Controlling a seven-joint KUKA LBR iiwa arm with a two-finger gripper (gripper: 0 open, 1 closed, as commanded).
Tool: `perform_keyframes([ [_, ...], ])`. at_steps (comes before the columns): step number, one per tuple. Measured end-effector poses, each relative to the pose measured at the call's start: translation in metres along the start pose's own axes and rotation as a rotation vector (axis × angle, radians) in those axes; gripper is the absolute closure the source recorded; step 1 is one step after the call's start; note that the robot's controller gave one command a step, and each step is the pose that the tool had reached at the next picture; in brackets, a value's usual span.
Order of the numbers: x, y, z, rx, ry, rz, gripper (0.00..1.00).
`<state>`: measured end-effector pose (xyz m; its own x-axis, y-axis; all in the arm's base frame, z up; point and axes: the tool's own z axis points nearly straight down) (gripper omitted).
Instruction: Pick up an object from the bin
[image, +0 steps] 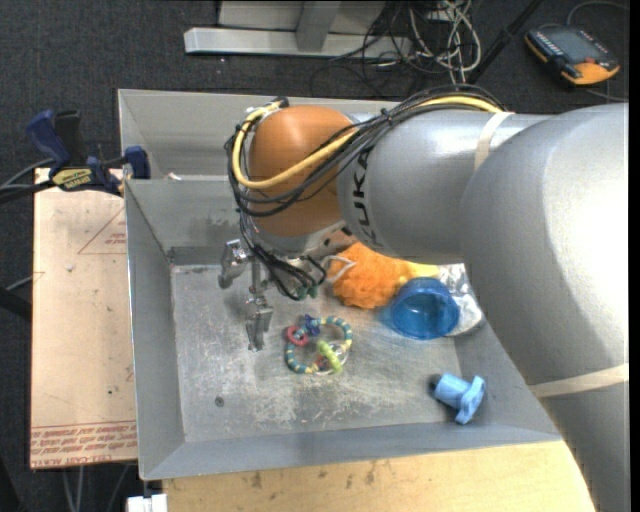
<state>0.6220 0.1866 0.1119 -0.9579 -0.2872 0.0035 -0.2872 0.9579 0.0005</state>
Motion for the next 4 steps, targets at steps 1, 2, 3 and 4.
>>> perform_keyframes([
  [1, 0.02, -0.048, -0.002, 0.0, -0.005, -0.25, 0.0],
  [2, 0.041, -0.079, 0.039, 0.0, -0.015, -0.333, 0.0],
  [3, 0.074, -0.124, 0.036, 0.002, -0.017, -0.442, 1.0],
  [4, 0.074, -0.124, 0.036, 0.002, -0.017, -0.442, 1.0],
])
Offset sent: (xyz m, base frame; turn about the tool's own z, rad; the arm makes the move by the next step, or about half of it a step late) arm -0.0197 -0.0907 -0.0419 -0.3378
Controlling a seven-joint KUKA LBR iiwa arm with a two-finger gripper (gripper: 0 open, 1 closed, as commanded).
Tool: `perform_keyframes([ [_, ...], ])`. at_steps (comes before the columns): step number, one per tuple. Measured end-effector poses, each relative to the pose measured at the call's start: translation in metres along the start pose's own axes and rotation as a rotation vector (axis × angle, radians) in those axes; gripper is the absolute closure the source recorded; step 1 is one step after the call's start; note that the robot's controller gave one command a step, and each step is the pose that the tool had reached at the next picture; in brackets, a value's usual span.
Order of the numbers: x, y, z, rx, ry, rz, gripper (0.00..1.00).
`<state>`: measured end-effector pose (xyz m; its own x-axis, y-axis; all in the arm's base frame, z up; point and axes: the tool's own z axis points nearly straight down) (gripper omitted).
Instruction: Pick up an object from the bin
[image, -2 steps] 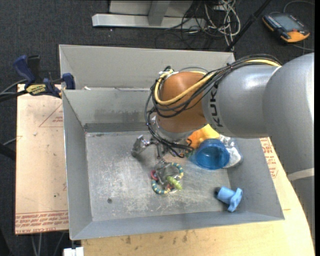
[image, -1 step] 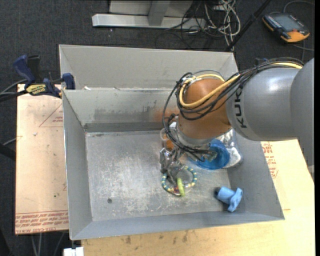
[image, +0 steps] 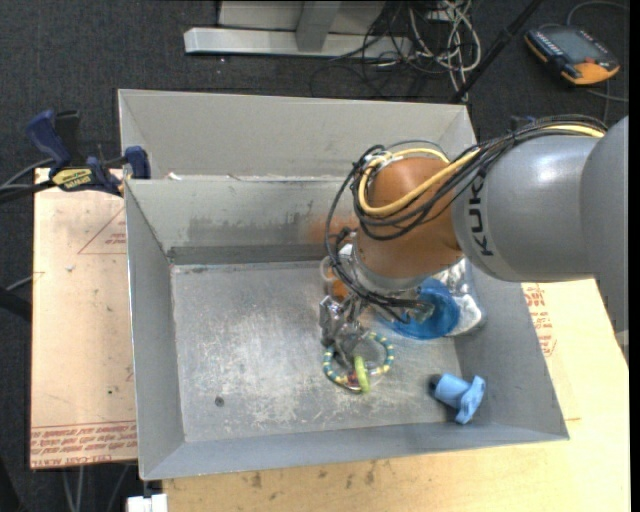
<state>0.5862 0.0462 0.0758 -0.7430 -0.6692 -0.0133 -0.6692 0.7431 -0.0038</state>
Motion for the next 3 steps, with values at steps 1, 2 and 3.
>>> perform_keyframes([
  [1, 0.0, 0.0, -0.003, -0.001, 0.002, 0.0, 1.0],
  [2, 0.002, 0.001, -0.014, -0.004, 0.008, -0.001, 1.0],
  [3, 0.001, 0.001, -0.024, -0.003, 0.009, 0.001, 1.0],
])
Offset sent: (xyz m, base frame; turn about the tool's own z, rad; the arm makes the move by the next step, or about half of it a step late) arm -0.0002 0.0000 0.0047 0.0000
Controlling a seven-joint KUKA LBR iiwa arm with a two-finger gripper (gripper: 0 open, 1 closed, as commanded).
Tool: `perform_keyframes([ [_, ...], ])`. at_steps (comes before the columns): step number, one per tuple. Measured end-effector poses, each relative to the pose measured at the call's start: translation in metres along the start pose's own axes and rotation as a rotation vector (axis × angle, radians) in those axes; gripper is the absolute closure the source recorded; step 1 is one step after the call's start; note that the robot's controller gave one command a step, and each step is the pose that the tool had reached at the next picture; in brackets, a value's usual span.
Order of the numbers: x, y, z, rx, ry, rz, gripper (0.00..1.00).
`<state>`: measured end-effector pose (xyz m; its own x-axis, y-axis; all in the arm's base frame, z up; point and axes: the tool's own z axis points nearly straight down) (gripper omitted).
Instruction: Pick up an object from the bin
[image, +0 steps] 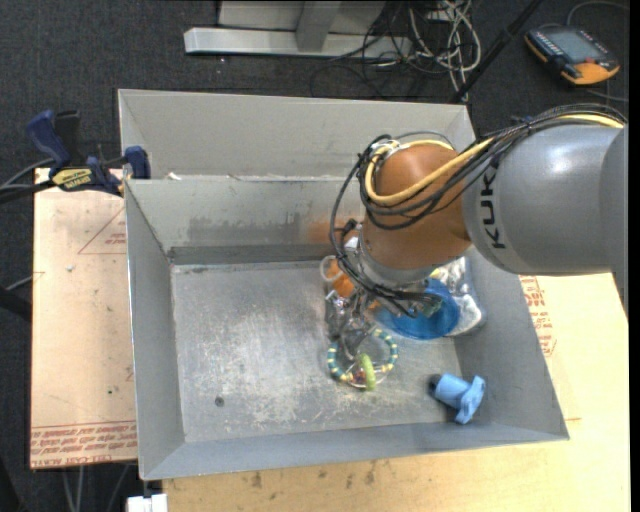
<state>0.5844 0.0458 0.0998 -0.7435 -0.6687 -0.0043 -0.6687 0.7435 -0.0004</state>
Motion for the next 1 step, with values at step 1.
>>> perform_keyframes([
  [1, -0.0008, 0.0, -0.0084, 0.0, 0.001, 0.001, 1.0],
])
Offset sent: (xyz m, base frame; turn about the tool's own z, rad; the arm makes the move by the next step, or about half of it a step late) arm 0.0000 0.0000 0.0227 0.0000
